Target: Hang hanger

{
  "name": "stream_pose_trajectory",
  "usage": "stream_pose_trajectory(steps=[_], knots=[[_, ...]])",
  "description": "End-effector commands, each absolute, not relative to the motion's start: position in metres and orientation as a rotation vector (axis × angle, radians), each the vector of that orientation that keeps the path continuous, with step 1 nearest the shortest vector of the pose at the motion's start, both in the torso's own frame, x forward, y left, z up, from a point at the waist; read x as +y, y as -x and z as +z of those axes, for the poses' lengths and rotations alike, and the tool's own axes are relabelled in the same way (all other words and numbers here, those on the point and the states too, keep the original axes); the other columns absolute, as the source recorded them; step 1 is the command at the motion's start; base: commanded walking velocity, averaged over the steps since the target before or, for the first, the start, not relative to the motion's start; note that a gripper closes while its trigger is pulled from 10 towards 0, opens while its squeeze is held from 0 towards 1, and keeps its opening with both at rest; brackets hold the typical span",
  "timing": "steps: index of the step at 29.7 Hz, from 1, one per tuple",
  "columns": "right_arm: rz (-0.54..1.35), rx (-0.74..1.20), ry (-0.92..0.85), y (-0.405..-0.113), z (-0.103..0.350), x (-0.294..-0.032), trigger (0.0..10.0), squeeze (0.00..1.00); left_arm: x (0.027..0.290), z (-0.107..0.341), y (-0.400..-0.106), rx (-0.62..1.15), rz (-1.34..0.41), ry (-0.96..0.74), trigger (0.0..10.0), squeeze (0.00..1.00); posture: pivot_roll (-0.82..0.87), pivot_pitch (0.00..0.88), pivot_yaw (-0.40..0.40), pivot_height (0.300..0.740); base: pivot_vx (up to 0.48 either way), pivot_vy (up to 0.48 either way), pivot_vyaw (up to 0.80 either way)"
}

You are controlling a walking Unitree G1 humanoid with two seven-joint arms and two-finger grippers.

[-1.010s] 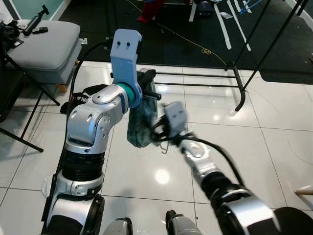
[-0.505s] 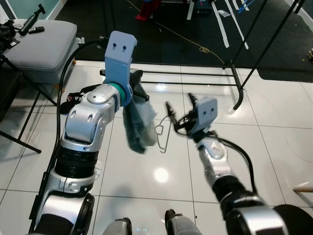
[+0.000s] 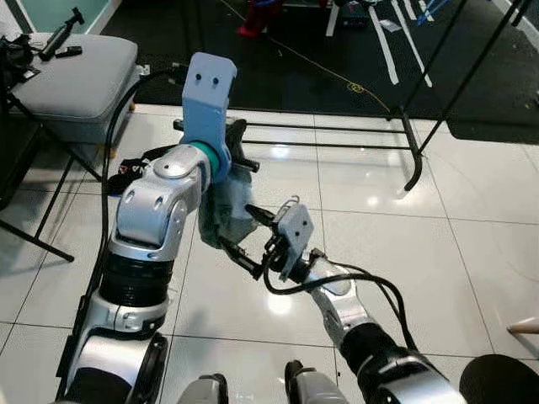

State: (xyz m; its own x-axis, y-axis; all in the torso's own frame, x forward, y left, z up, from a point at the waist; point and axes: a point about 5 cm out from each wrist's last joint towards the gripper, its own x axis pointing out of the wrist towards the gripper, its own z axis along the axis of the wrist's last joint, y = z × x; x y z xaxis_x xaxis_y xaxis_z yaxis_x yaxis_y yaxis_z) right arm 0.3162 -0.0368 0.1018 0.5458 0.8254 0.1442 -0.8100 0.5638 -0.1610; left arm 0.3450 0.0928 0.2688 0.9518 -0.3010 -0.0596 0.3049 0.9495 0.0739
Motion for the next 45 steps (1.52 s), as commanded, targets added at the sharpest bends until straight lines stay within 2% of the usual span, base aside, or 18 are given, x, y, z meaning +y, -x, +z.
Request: stream_pose_trajectory(steps=[1, 8, 9, 10, 11, 15, 21, 38, 39, 40, 45], knots=[[0.983, -0.176, 0.101, -0.314, 0.095, -0.036, 10.0, 1.00, 0.089, 0.273, -0.343, 0.031, -0.326, -0.078, 0.0, 0.00, 0.04, 0.104, 0.023, 0.740, 0.000, 0.000, 0.00], [0.966, -0.143, 0.130, -0.321, 0.098, -0.032, 10.0, 1.00, 0.087, 0.275, -0.342, 0.019, -0.339, -0.067, 0.0, 0.00, 0.06, 0.095, 0.015, 0.740, 0.000, 0.000, 0.00], [0.957, -0.147, 0.137, -0.322, 0.099, -0.032, 10.0, 0.86, 0.087, 0.275, -0.342, 0.017, -0.341, -0.066, 0.0, 0.00, 0.06, 0.093, 0.013, 0.740, 0.000, 0.000, 0.00], [0.952, -0.149, 0.142, -0.323, 0.100, -0.032, 10.0, 0.86, 0.087, 0.275, -0.341, 0.016, -0.342, -0.066, 0.0, 0.00, 0.06, 0.093, 0.013, 0.740, 0.000, 0.000, 0.00], [0.933, -0.162, 0.160, -0.325, 0.103, -0.032, 10.0, 0.00, 0.087, 0.276, -0.341, 0.013, -0.347, -0.062, 0.0, 0.00, 0.06, 0.094, 0.012, 0.740, 0.000, 0.000, 0.00], [0.910, -0.176, 0.181, -0.328, 0.106, -0.032, 10.0, 0.00, 0.086, 0.277, -0.340, 0.011, -0.352, -0.058, 0.0, 0.00, 0.06, 0.093, 0.011, 0.740, 0.000, 0.000, 0.00], [0.766, -0.224, 0.263, -0.339, 0.115, -0.042, 10.0, 0.00, 0.084, 0.278, -0.339, 0.005, -0.367, -0.045, 0.0, 0.00, 0.06, 0.101, 0.008, 0.740, 0.000, 0.000, 0.00], [0.689, -0.199, 0.211, -0.344, 0.115, -0.053, 10.0, 0.00, 0.083, 0.279, -0.339, 0.005, -0.379, -0.042, 0.0, 0.00, 0.06, 0.106, 0.013, 0.740, 0.000, 0.000, 0.00], [0.675, -0.199, 0.201, -0.345, 0.115, -0.054, 4.7, 0.00, 0.083, 0.279, -0.339, 0.005, -0.382, -0.041, 0.0, 0.00, 0.06, 0.108, 0.012, 0.740, 0.000, 0.000, 0.00], [0.666, -0.198, 0.191, -0.346, 0.116, -0.055, 0.0, 0.00, 0.083, 0.279, -0.339, 0.005, -0.384, -0.040, 0.0, 0.00, 0.06, 0.108, 0.012, 0.740, 0.000, 0.000, 0.00], [0.658, -0.191, 0.174, -0.347, 0.116, -0.057, 0.0, 0.00, 0.083, 0.279, -0.338, 0.005, -0.387, -0.038, 0.0, 0.00, 0.06, 0.110, 0.009, 0.740, 0.000, 0.000, 0.00]])
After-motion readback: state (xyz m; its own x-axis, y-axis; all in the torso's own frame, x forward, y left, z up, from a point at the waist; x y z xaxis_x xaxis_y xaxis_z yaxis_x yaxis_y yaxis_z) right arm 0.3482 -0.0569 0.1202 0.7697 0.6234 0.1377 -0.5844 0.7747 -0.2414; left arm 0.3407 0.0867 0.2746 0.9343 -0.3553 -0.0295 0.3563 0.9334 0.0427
